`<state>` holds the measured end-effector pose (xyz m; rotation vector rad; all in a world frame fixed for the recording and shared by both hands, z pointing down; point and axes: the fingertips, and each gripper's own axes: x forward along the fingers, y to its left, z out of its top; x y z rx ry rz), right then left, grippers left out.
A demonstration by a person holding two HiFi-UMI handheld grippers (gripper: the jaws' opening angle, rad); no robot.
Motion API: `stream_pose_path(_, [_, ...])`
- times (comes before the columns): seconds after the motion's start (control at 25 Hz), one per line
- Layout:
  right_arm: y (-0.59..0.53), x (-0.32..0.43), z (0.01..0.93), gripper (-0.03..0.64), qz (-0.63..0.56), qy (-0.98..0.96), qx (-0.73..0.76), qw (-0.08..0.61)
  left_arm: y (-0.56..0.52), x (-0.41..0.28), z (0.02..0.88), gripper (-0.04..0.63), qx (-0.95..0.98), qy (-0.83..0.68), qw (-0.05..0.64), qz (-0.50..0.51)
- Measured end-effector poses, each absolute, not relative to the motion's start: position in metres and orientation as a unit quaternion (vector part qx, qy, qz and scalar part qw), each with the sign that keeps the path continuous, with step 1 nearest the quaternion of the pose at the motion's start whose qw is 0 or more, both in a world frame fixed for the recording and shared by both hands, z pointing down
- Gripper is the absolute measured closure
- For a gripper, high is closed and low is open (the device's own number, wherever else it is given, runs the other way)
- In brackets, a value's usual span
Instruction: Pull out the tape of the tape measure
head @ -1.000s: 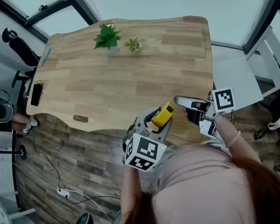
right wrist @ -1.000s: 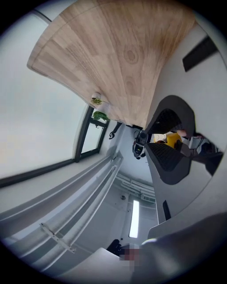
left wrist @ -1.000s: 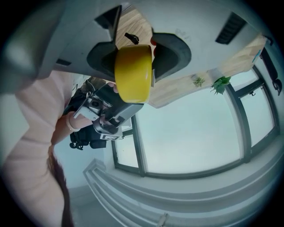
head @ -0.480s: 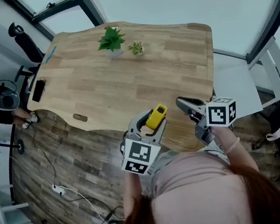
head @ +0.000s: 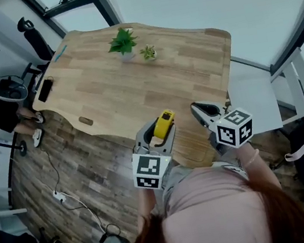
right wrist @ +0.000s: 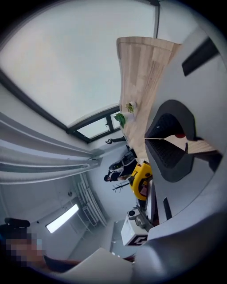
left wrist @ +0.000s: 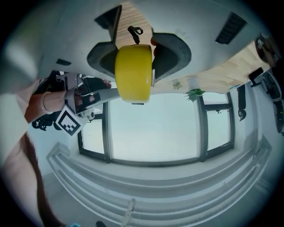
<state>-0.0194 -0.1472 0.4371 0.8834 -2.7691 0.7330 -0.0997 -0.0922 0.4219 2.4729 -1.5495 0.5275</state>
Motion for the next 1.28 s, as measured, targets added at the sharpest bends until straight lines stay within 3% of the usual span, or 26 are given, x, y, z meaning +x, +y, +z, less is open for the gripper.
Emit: stream_pose_path(1.28, [-0.114, 0.051, 0.357, 0.617, 0.073, -0.949, 0.305, 0.040, -0.053, -0.053, 0.363, 0.422, 0.758, -0.641, 0.051, 0.109])
